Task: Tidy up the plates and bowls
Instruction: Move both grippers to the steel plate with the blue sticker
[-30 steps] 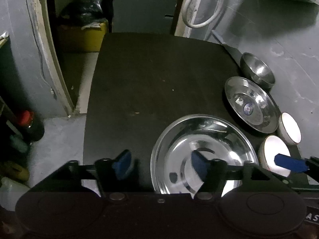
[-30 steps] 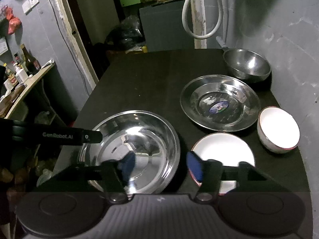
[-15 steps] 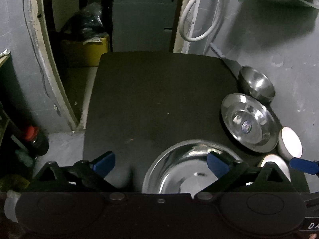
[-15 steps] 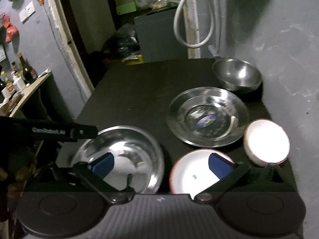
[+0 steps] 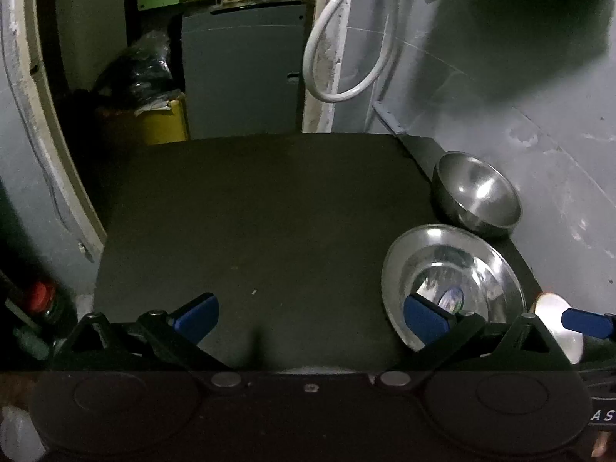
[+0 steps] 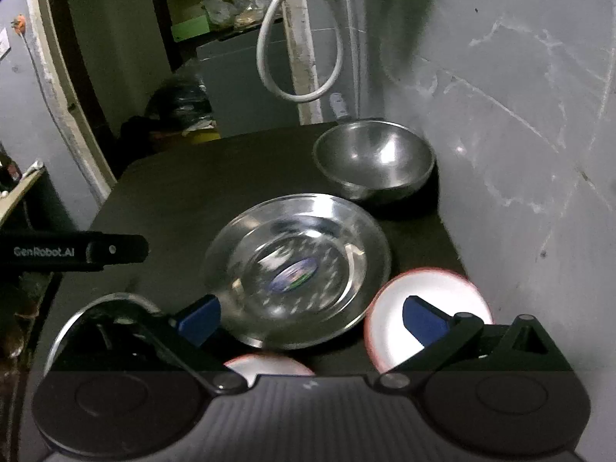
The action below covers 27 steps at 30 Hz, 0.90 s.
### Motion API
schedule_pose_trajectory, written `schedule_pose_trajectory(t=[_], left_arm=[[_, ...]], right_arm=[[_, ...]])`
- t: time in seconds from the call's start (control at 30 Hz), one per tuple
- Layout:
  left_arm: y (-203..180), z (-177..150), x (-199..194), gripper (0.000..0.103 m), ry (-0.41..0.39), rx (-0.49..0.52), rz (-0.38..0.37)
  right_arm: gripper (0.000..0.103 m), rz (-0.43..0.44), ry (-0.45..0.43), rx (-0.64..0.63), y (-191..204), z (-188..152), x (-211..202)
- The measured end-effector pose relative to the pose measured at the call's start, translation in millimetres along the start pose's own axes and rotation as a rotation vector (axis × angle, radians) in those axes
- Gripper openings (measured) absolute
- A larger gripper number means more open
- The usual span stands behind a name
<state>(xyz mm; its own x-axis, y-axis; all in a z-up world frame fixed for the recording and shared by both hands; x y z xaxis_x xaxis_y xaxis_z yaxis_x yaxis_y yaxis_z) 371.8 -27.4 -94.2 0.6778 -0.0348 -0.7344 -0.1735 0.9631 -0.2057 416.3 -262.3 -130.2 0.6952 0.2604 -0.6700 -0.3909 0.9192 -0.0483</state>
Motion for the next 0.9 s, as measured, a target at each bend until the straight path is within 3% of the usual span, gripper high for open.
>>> schedule_pose_trajectory(t=[0.43,0.73,0.9], left_arm=[[-18.3,5.1,40.7,0.102,0.031,-0.006,0.022],[-20.4,3.8,48.2,0.102,0.049,-0.011,0.019],[-21.6,2.7,50.3,0.102,0.056,0.0,0.017]], right_arm=[[0.103,-0.024,0.035,-0.022,-19.6,5.0,44.2],[0.103,-0.015,0.034,-0.047,-11.5,9.1,35.6],[0.103,-0.044,0.014,-0.131,-8.1,13.3,36.8]])
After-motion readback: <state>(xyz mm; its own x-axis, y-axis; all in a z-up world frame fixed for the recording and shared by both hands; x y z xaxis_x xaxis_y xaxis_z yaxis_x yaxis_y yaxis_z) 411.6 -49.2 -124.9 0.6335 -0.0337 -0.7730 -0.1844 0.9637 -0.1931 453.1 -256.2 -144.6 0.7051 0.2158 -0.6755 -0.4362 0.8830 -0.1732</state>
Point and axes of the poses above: each gripper's, at about its wrist camera, not at the fingertips, and x roughly the way its jaws point, y to its left, z to its top, the point moved 9 cm from there along x, roughly the way its jaws point, and after that the axes turned 10 degrees about -x, right-handed, at the moved point
